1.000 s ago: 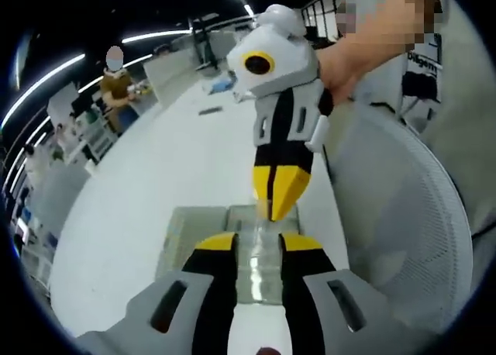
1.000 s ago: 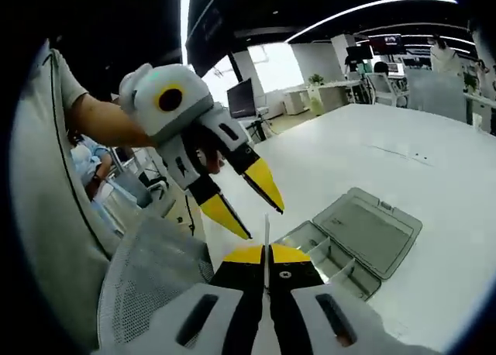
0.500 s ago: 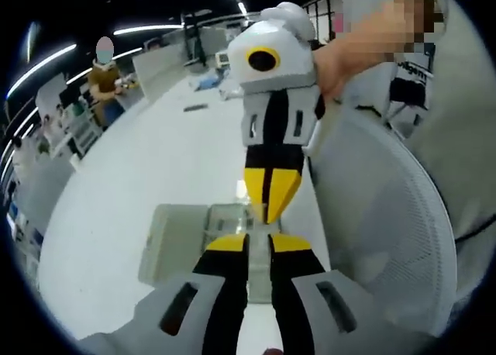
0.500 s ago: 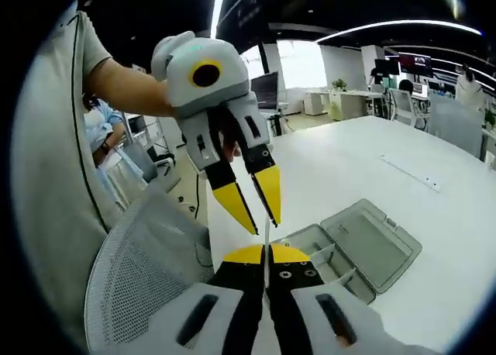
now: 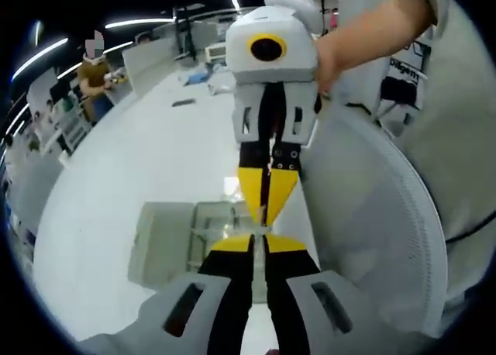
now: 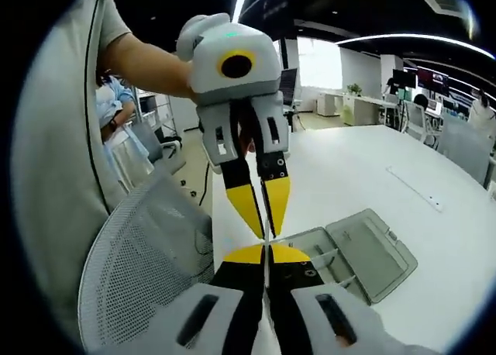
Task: Insert the divider into the dual guide fixture by aligning both edges with the guide slots and pushing it downward to the bottom, including one-sided entry, uneven engagement, binding, and posture correction.
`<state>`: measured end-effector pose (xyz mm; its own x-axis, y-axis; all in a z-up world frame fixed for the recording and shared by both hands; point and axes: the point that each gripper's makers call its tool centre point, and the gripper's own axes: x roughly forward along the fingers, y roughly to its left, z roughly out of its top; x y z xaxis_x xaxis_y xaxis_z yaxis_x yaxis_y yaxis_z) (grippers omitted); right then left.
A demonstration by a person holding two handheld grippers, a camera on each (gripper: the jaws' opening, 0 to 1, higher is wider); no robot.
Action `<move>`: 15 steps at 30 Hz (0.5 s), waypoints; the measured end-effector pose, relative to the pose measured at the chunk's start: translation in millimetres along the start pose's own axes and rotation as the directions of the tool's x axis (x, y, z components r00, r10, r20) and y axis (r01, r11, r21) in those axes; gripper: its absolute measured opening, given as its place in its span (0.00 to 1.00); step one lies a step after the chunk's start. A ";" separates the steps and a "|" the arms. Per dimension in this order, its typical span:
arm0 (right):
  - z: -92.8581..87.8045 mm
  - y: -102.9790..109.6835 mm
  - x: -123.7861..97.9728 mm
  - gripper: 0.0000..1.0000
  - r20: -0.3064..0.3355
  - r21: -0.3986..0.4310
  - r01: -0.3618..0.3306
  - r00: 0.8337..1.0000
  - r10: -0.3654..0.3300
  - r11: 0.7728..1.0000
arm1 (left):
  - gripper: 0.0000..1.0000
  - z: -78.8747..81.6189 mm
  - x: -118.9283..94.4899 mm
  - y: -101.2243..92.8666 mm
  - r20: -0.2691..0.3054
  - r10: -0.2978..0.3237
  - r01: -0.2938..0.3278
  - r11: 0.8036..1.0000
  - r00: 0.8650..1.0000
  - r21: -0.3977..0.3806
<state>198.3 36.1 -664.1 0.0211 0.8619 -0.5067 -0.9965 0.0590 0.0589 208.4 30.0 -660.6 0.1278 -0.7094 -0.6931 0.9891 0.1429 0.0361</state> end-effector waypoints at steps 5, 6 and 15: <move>0.6 1.8 0.8 0.00 -0.008 -0.034 -0.004 1.000 0.004 0.999 | 0.01 0.2 0.7 -2.3 -0.008 -0.020 0.020 1.000 1.000 -0.009; 0.4 2.2 1.0 0.00 -0.012 -0.043 -0.006 1.000 0.006 0.999 | 0.01 0.8 0.8 -3.1 -0.005 -0.027 0.027 0.999 1.000 -0.018; -0.8 3.0 1.6 0.00 -0.021 -0.079 -0.013 1.000 0.011 0.997 | 0.00 -0.2 1.8 -5.7 -0.014 -0.057 0.056 0.998 0.998 -0.037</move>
<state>195.3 37.2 -665.4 0.0081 0.8517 -0.5240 -1.0000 0.0077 -0.0029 202.9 28.0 -662.2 0.0704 -0.7069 -0.7038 0.9913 0.1282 -0.0295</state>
